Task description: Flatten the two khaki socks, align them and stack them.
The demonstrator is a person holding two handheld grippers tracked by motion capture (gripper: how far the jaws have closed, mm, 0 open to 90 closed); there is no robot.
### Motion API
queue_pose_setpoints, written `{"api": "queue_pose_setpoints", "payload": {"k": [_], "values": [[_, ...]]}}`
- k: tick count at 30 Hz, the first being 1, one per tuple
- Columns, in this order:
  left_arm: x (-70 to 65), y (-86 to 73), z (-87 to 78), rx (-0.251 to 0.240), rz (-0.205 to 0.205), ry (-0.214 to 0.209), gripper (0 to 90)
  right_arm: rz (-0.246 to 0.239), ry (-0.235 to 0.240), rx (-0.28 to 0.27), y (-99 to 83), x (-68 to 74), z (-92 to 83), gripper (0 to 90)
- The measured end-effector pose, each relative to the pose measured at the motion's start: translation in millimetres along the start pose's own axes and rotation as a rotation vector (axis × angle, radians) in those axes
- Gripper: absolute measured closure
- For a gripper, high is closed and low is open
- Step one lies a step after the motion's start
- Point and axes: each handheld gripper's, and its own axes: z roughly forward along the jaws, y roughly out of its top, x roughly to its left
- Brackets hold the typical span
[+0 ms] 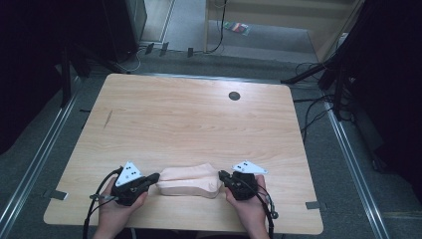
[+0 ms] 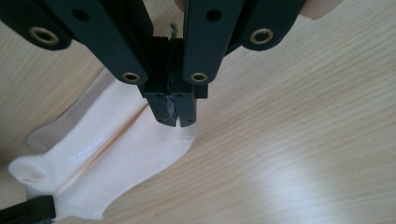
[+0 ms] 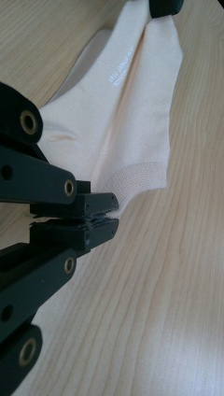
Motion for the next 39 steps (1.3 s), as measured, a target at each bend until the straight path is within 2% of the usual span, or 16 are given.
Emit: {"api": "queue_pose_setpoints", "payload": {"k": [8, 15, 22, 23, 24, 26, 28, 29, 32, 36, 37, 38, 39], "values": [[-2.1, -6.6, 10.4, 0.05, 0.016, -0.009, 90.0, 0.007, 0.001, 0.006, -7.7, -1.7, 0.4, 87.3], [-3.5, -9.5, 16.1, 0.075, 0.044, 0.012, 90.0, 0.0, 0.01, 0.001, -8.9, 0.3, 2.5, 87.2], [-4.1, -10.4, 17.9, 0.08, 0.059, 0.016, 90.0, -0.023, 0.019, 0.029, -13.7, 3.5, 8.3, 86.3], [-4.1, -10.8, 17.4, 0.075, 0.062, 0.018, 90.0, -0.011, 0.037, 0.04, -15.6, 2.3, 11.5, 79.6], [-4.1, -10.8, 17.4, 0.075, 0.062, 0.018, 90.0, -0.011, 0.037, 0.04, -15.6, 2.3, 11.5, 79.6], [-2.8, -11.7, 17.0, 0.064, 0.061, 0.018, 90.0, 0.002, 0.043, 0.034, -16.6, 1.3, 13.7, 66.3], [-1.6, -13.0, 17.1, 0.051, 0.05, -0.002, 86.9, 0.011, 0.043, 0.019, -17.1, 0.6, 13.1, 63.9], [-0.9, -13.2, 16.9, 0.049, 0.051, 0.001, 75.5, 0.021, 0.041, 0.001, -16.9, -0.1, 11.3, 64.2], [1.8, -13.6, 15.7, 0.042, 0.032, -0.016, 73.7, 0.029, 0.047, -0.011, -16.2, -1.0, 10.7, 68.8], [3.2, -13.7, 17.0, 0.047, 0.019, -0.016, 80.1, 0.018, 0.049, 0.004, -16.7, 1.1, 12.9, 72.4], [1.8, -13.7, 17.6, 0.046, 0.029, -0.012, 81.7, -0.007, 0.042, 0.012, -17.6, 3.4, 13.9, 80.0], [1.8, -13.7, 17.6, 0.046, 0.029, -0.012, 83.5, -0.007, 0.042, 0.012, -17.6, 3.4, 13.9, 80.0], [1.1, -13.6, 17.3, 0.045, 0.035, -0.003, 83.5, -0.014, 0.04, 0.015, -17.7, 4.7, 13.8, 84.6]]}}
